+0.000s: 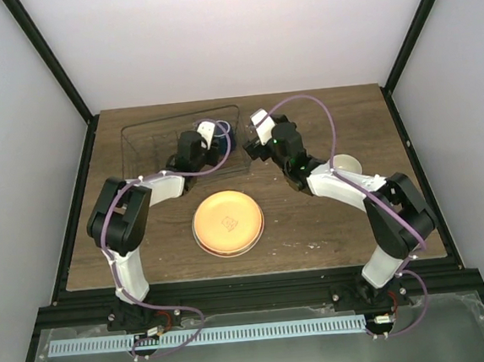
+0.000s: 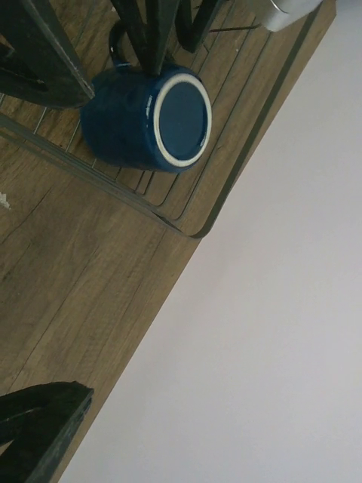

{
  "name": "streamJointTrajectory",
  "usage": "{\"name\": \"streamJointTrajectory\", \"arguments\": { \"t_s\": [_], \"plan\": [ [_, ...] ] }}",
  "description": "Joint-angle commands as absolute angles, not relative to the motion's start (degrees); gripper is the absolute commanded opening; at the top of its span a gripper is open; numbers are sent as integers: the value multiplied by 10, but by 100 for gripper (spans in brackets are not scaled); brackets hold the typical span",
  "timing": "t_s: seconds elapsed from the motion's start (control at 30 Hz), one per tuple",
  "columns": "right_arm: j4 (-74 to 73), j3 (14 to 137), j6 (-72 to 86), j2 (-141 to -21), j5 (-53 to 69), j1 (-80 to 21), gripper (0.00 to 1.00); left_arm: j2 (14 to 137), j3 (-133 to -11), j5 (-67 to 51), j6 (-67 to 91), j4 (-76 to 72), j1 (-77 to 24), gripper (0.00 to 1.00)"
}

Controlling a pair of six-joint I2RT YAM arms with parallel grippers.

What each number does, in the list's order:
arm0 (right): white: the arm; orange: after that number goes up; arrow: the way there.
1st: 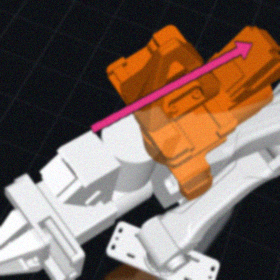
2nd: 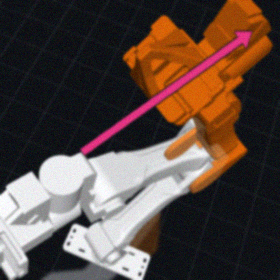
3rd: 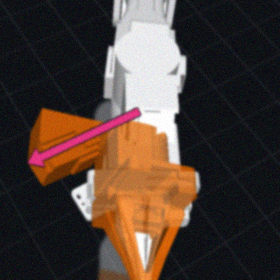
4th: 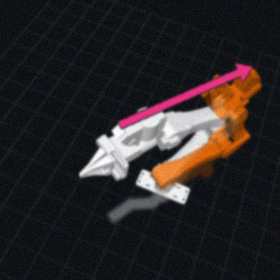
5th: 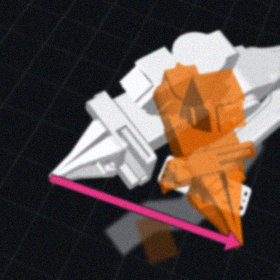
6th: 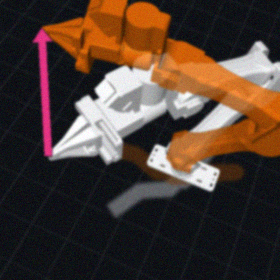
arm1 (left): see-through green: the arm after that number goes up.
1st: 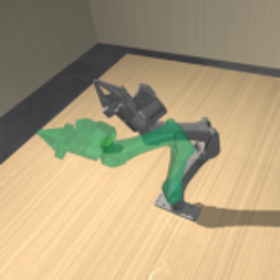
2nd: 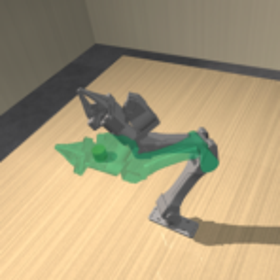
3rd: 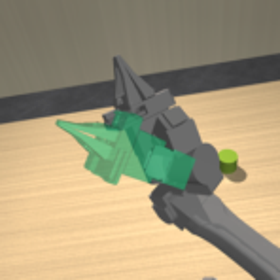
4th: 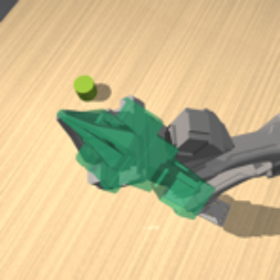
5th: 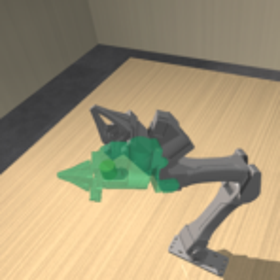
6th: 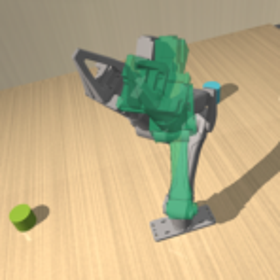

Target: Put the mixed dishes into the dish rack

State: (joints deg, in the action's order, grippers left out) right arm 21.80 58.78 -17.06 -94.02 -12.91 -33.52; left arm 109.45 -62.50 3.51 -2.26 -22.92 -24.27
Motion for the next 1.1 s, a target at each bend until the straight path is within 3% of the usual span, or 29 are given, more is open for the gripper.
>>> {"name": "streamJointTrajectory", "arguments": {
  "t_s": [0.0,0.23,0.4,0.8,0.93,1.07],
  "plan": [
    [217,609,-162,-942,-120,-331,100,1078,-594,29,-19,-251,-241,44],
    [206,612,-152,-941,-120,-331,100,1052,-566,19,-18,-235,-242,53],
    [183,625,-135,-941,-129,-332,100,984,-547,6,-12,-205,-242,65],
    [-27,794,14,-984,-199,-304,100,806,-505,20,9,-64,-241,76],
    [-204,907,134,-1021,-173,-229,100,794,-562,26,-5,-20,-240,82],
    [-325,962,204,-1049,-141,-142,100,855,-704,-5,-22,73,-240,84]
  ]
}}
